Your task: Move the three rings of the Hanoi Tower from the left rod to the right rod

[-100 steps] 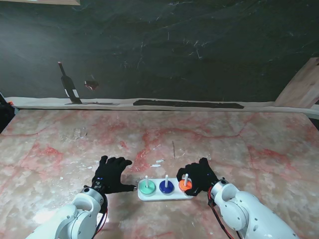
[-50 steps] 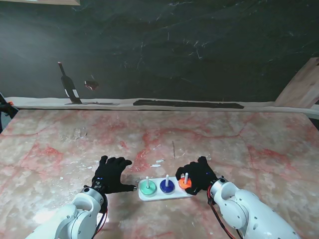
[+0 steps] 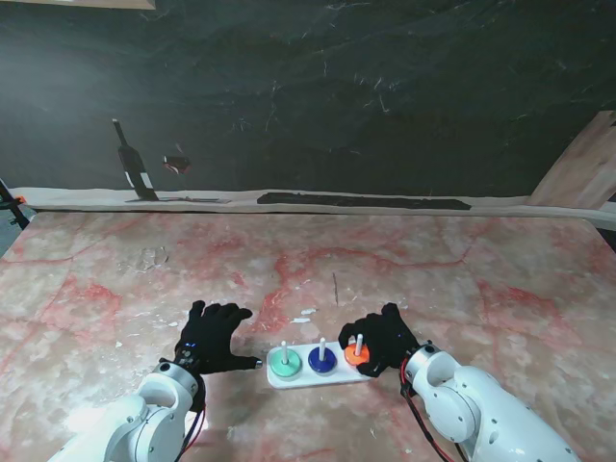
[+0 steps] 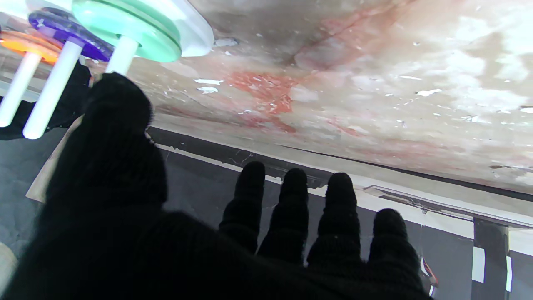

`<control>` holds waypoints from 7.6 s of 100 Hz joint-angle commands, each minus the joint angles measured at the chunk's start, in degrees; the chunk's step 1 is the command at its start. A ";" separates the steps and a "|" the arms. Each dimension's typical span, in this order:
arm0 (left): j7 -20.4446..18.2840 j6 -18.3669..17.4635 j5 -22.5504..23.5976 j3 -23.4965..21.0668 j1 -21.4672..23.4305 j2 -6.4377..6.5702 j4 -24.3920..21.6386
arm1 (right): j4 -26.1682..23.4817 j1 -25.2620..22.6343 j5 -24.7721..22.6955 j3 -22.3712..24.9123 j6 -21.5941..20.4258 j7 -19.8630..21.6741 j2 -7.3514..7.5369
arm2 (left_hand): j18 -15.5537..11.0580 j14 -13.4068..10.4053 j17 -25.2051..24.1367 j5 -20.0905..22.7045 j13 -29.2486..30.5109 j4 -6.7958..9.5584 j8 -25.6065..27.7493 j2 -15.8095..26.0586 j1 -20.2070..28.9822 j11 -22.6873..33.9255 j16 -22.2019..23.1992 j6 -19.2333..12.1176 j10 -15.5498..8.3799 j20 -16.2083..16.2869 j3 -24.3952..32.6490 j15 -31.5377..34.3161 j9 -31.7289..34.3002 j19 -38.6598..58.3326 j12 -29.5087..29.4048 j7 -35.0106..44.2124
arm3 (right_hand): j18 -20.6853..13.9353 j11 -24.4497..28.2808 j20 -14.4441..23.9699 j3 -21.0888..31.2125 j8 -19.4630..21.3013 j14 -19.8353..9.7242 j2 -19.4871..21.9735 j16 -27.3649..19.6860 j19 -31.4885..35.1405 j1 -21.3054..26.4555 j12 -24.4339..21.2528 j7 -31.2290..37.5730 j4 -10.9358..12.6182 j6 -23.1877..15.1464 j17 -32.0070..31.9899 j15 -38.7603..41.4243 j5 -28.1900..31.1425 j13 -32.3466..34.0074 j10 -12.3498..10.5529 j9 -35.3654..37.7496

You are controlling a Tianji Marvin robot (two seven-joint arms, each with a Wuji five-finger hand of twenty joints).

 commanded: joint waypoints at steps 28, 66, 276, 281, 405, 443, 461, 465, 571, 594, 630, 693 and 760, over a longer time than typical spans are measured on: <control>0.19 -0.08 -0.30 -0.32 0.49 -0.04 -0.36 | -2.50 -1.81 0.18 1.19 0.74 0.09 -0.36 | 0.67 0.90 -0.59 -0.68 1.30 2.91 -0.37 0.87 0.95 -0.13 0.21 0.08 1.55 1.52 -1.69 -0.61 0.18 0.57 -0.64 -1.12 | 1.45 1.37 0.89 4.62 0.99 -0.69 2.82 0.23 2.15 2.74 0.86 3.06 3.43 -1.03 -0.46 -0.03 1.27 1.03 -1.25 1.89; 0.21 -0.20 -0.42 -0.48 0.62 -0.05 -0.40 | -8.79 -4.94 -0.21 5.17 1.90 2.01 -0.38 | 0.76 0.90 -0.56 -0.72 1.56 2.93 -0.40 1.01 0.92 -0.16 0.31 0.08 1.59 1.61 -1.74 -0.45 0.21 0.99 -0.65 -1.13 | 1.48 1.19 1.14 4.27 0.97 -0.60 3.30 0.14 2.43 2.69 0.83 2.76 3.46 -0.85 -0.50 -0.23 0.85 0.79 -1.18 1.44; 0.09 -0.49 -0.46 -1.05 1.21 -0.03 -0.79 | -10.56 2.74 4.05 -2.77 0.82 5.53 -0.93 | 0.89 1.06 -0.41 -0.24 2.19 3.03 -0.49 1.48 0.93 -0.16 0.62 0.17 1.74 0.70 -2.05 0.14 0.46 2.49 -0.70 -1.08 | 1.68 0.03 1.27 2.59 1.51 -0.25 5.31 -0.29 2.27 2.33 0.21 1.14 3.93 -0.41 -0.54 -1.16 -0.89 0.31 -0.88 -0.71; 0.10 -0.54 -0.48 -1.07 1.22 -0.03 -0.79 | -10.52 2.80 4.08 -2.83 0.81 5.78 -0.89 | 0.89 1.06 -0.41 -0.24 2.19 3.03 -0.50 1.48 0.91 -0.16 0.62 0.16 1.72 0.66 -2.07 0.14 0.48 2.50 -0.70 -1.10 | 1.68 0.04 1.27 2.59 1.52 -0.25 5.38 -0.29 2.27 2.39 0.21 1.13 3.94 -0.33 -0.54 -1.16 -0.94 0.31 -0.83 -0.73; -0.33 -0.52 -0.64 -0.84 0.92 0.02 -0.65 | -10.00 1.68 3.64 -2.97 0.61 6.78 -0.50 | 0.92 1.12 -0.38 -0.14 2.33 3.07 -0.52 1.87 0.84 -0.15 0.63 0.19 1.65 0.08 -2.25 0.29 0.56 3.26 -0.73 -1.10 | 1.57 -0.84 1.23 1.27 1.30 0.07 6.14 -0.70 2.17 1.40 -0.35 0.09 3.79 0.12 -0.59 -2.19 -2.71 -1.06 -0.67 -2.80; -0.40 -0.48 -0.55 -0.72 0.81 0.03 -0.62 | -10.57 1.17 3.35 -3.07 1.40 7.93 -0.28 | 0.95 1.06 -0.38 -0.10 2.34 3.09 -0.53 1.87 0.90 -0.12 0.63 0.23 1.75 -0.05 -2.29 0.31 0.60 3.41 -0.72 -1.09 | 0.73 -5.36 -0.02 -1.84 -1.19 0.84 6.09 -2.66 -0.17 -0.40 -3.44 -3.94 3.64 -0.21 -0.65 -6.63 -8.06 -6.23 -0.30 -11.22; -0.32 -0.47 -0.49 -0.75 0.89 0.03 -0.66 | -11.43 0.84 3.31 -2.99 2.07 9.30 -0.09 | 0.92 1.07 -0.39 -0.12 2.38 3.09 -0.53 1.88 0.89 -0.14 0.61 0.22 1.75 -0.13 -2.31 0.31 0.60 3.44 -0.73 -1.09 | -0.14 -9.46 -1.38 -4.11 -5.22 1.55 5.89 -5.62 -2.17 -1.16 -5.66 -7.64 3.45 -0.41 -0.73 -12.51 -11.42 -10.85 1.05 -18.29; -0.32 -0.46 -0.46 -0.76 0.91 0.03 -0.67 | -11.57 0.78 3.29 -2.96 2.12 9.47 -0.06 | 0.92 1.09 -0.37 -0.12 2.38 3.09 -0.52 1.85 0.91 -0.12 0.62 0.16 1.72 -0.14 -2.31 0.31 0.64 3.47 -0.72 -1.07 | -0.37 -10.13 -1.83 -4.45 -6.03 1.61 5.69 -6.43 -2.92 -1.33 -6.01 -8.26 3.39 -0.23 -0.76 -14.10 -12.33 -12.27 1.39 -20.50; -4.75 -5.32 -2.27 11.06 -10.27 0.79 7.04 | -31.44 -19.68 13.54 14.24 24.41 9.76 -2.05 | -0.21 -0.69 -0.17 -3.64 -3.07 1.28 -0.35 -6.12 -1.11 5.30 2.12 1.72 -2.33 -2.73 4.00 0.16 -4.45 -1.83 8.76 -4.91 | -1.84 -16.43 -3.53 -10.47 -11.26 2.58 10.74 -10.29 -13.32 -0.75 -9.45 -9.98 4.38 2.16 -2.06 -20.65 -10.78 -17.99 3.18 -25.14; -3.98 -4.06 -1.66 14.57 -13.15 0.66 9.50 | -33.59 -22.20 15.27 15.17 26.89 8.23 -2.56 | -0.38 -0.87 -0.33 -3.77 -1.64 2.17 3.80 -4.89 -0.68 7.15 4.28 1.41 -2.55 -1.65 5.20 2.15 -1.79 -0.78 11.63 1.09 | -2.01 -17.40 -1.45 -10.93 -10.99 2.77 11.42 -10.49 -15.39 -0.19 -9.72 -10.78 4.70 2.71 -2.13 -20.89 -9.38 -18.16 3.36 -24.38; -3.04 -2.57 -1.19 17.49 -15.68 0.45 11.73 | -34.17 -22.58 17.85 16.03 27.21 8.82 -2.66 | -0.23 -1.15 -0.75 -0.59 2.08 4.74 6.29 -2.54 -0.04 9.23 6.52 0.18 -2.97 1.83 8.90 4.86 4.72 1.22 13.99 5.68 | -2.22 -17.53 0.15 -11.37 -10.71 2.81 12.17 -10.56 -16.53 0.10 -9.67 -11.32 4.76 2.90 -2.09 -20.98 -9.18 -18.30 3.45 -24.35; -7.89 -1.23 -0.05 17.76 -15.29 1.25 8.50 | -34.31 -23.37 19.79 17.16 26.53 9.44 -2.67 | 0.34 1.44 -0.77 1.43 0.72 2.29 2.50 -6.32 -1.60 2.21 5.66 0.89 1.73 1.85 6.89 2.98 2.05 -0.10 7.11 1.81 | -2.31 -17.91 2.57 -11.98 -10.26 2.85 12.80 -10.60 -17.94 -0.03 -9.74 -11.97 4.90 3.09 -1.99 -20.98 -9.64 -18.54 3.73 -24.64; -8.19 -0.97 1.56 19.34 -16.52 1.49 9.21 | -34.33 -23.64 20.36 17.45 26.90 9.30 -2.76 | -0.01 0.94 -0.76 2.83 2.22 2.32 1.87 -10.27 -1.66 6.77 6.43 -1.72 -1.14 1.68 18.92 5.31 5.25 0.75 8.69 4.21 | -2.20 -17.78 4.71 -12.51 -10.00 3.01 13.34 -10.51 -18.62 -0.07 -9.68 -12.15 5.01 3.21 -1.81 -20.74 -9.90 -18.32 3.90 -24.60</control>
